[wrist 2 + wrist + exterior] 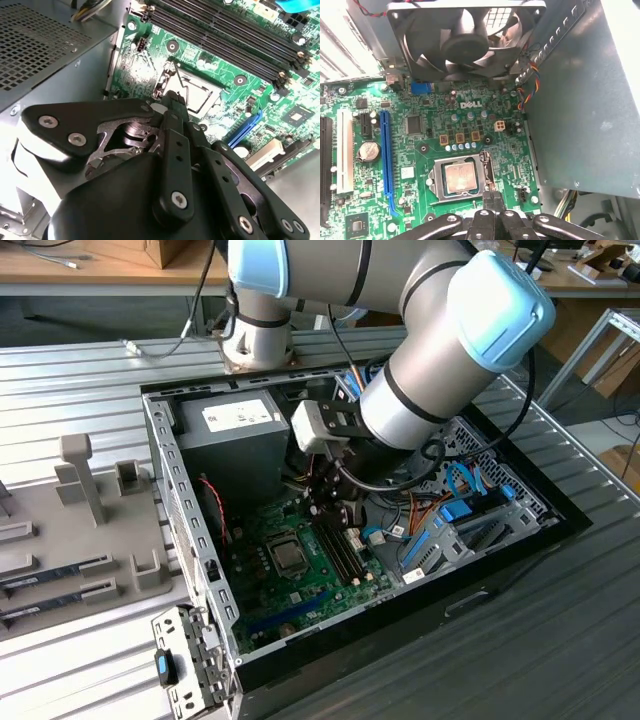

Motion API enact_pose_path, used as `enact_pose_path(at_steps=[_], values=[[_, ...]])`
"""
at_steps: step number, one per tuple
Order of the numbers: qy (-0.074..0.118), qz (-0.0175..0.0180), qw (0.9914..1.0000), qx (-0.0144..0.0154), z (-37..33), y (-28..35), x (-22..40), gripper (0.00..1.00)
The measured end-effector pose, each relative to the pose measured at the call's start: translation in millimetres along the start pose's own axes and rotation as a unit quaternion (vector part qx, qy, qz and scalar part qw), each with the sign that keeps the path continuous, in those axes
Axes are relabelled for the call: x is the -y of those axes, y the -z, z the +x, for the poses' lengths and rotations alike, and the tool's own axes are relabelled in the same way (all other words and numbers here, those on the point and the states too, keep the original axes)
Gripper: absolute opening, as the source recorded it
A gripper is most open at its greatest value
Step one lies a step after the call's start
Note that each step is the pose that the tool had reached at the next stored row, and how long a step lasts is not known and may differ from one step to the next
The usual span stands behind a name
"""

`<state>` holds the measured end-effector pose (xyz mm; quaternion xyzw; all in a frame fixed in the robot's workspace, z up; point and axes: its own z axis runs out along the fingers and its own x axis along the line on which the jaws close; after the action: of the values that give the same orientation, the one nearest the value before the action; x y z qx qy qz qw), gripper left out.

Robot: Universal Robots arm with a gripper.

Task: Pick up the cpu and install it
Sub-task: 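Install the first cpu locking lever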

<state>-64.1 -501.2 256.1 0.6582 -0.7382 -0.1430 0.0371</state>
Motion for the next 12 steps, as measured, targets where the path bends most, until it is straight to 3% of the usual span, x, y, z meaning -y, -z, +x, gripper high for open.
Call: enact_pose_path(at_steps=[2,3,5,6,7,12], values=[[0.004,0.0241,0.9997,0.0021,0.0,0.0,-0.1,0.11],[0.005,0.0318,0.99948,0.0028,0.0,-0.1,-0.1,0.11],[0.009,0.0536,0.99851,0.0048,0.1,-0.2,-0.2,0.11],[0.01,0.0592,0.99818,0.0054,0.1,-0.4,-0.2,0.11],[0.01,0.0617,0.99803,0.0057,0.0,-0.4,-0.1,0.11],[0.01,0.0618,0.99802,0.0055,0.1,-0.4,-0.2,0.11]])
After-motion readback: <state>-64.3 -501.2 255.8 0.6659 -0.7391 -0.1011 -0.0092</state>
